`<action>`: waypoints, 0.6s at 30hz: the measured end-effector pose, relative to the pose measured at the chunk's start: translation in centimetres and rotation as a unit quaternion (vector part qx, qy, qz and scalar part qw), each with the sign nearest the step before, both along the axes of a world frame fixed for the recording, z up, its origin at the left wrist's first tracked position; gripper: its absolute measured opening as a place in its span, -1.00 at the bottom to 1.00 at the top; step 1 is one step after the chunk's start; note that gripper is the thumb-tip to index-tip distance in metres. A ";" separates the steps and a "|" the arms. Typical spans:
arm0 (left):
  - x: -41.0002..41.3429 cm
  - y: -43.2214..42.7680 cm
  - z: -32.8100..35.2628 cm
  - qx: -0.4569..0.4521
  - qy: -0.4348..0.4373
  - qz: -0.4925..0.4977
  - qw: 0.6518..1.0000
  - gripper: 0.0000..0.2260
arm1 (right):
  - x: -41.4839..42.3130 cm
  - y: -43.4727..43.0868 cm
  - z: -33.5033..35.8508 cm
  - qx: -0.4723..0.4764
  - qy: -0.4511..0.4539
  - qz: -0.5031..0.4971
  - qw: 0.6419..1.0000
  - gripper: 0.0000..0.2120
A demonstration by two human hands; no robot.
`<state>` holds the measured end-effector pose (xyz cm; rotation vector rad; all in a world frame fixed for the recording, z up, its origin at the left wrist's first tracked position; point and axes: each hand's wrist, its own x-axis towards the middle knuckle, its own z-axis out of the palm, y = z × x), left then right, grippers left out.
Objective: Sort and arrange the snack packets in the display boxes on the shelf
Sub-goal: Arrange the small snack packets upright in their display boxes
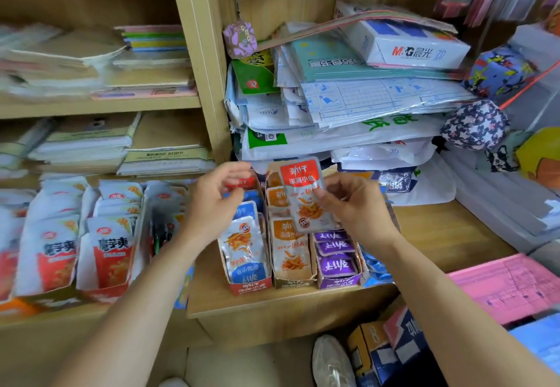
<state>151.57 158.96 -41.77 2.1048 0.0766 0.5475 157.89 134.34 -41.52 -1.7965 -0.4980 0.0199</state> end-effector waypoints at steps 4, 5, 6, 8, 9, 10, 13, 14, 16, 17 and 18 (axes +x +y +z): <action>-2.0 3.7 -1.8 0.249 0.062 0.032 0.966 -0.64 | 0.5 2.3 -0.1 0.057 0.050 -0.049 0.996 -0.95; -2.5 3.7 -2.1 0.293 0.093 0.016 0.952 -0.57 | 0.6 2.9 -0.1 0.061 0.058 -0.057 0.995 -0.94; -2.9 3.4 -2.4 0.334 0.125 -0.003 0.934 -0.46 | 0.7 3.5 -0.2 0.061 0.064 -0.064 0.994 -0.94; -3.1 2.8 -3.1 0.409 0.163 -0.021 0.898 -0.24 | 0.9 4.6 -0.5 0.055 0.069 -0.079 0.993 -0.94; -3.1 2.5 -3.5 0.429 0.159 -0.018 0.889 -0.20 | 1.0 5.1 -0.6 0.049 0.068 -0.089 0.992 -0.94; -3.1 2.5 -3.6 0.426 0.147 -0.010 0.893 -0.20 | 1.0 5.4 -0.6 0.045 0.067 -0.098 0.992 -0.94; -3.0 2.9 -3.3 0.372 0.094 -0.010 0.923 -0.41 | 1.1 6.1 -0.8 0.054 0.069 -0.120 0.989 -0.89; -3.1 3.0 -3.2 0.361 0.080 -0.023 0.929 -0.49 | 1.1 6.1 -0.8 0.056 0.070 -0.125 0.988 -0.87; -3.4 3.5 -3.3 0.334 0.067 -0.052 0.939 -0.63 | 1.2 6.2 -0.8 0.055 0.072 -0.127 0.988 -0.86; -3.6 3.7 -3.4 0.322 0.069 -0.065 0.942 -0.67 | 1.2 6.2 -0.8 0.054 0.072 -0.127 0.988 -0.87; -3.9 3.9 -3.5 0.315 0.070 -0.073 0.944 -0.68 | 1.3 6.3 -0.9 0.054 0.073 -0.126 0.988 -0.88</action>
